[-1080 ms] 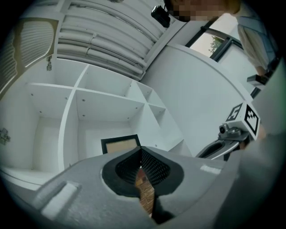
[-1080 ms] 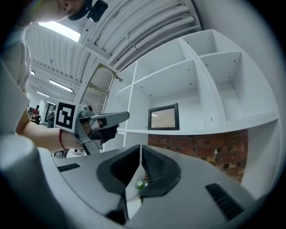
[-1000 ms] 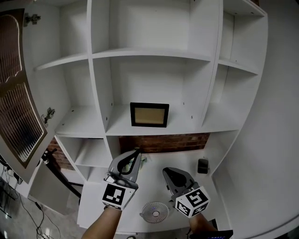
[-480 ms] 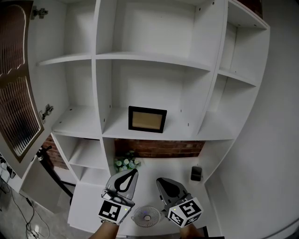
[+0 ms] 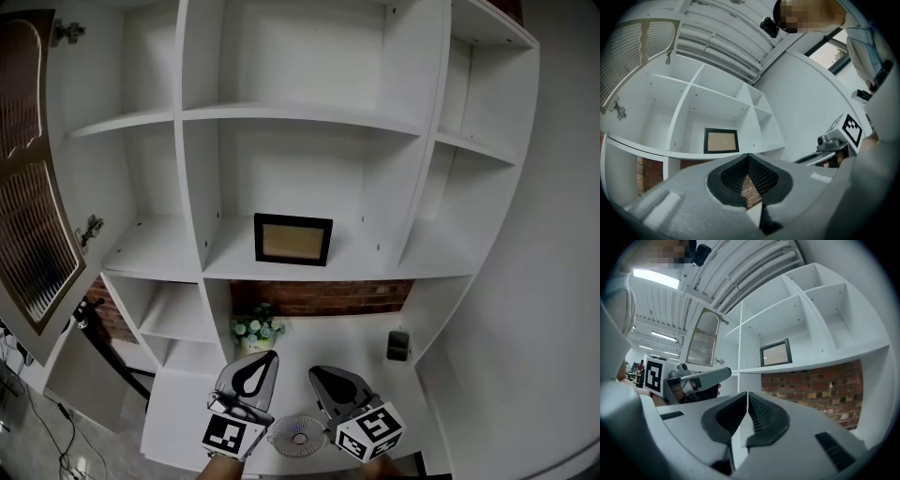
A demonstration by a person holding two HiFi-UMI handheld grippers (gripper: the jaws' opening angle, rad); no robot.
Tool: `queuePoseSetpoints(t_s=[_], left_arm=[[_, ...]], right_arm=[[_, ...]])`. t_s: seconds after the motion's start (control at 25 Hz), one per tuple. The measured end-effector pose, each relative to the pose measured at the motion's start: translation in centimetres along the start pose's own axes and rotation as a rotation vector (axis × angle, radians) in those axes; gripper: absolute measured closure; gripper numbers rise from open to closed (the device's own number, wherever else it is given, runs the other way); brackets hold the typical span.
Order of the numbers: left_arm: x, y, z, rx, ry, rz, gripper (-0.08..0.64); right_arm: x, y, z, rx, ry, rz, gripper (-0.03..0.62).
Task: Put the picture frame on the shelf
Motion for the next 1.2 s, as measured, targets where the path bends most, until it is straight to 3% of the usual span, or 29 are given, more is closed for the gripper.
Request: queuePoseSetpoints(t_s=[1.2], left_arm=[[1.0,0.4,-1.6,-0.020,-0.036,0.006,0.549]], right_arm=[[0.4,0.0,-1.7,-0.041,0.037,-0.024,0.577]])
Point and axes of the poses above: the fingertips, and each gripper's own axes: y forward along the fingers, x to its right, z out of its top, the point moved 1 cm from there along -y, backward along the fingers, and after that the axes turned 10 degrees about -z, right-handed, at the moved point
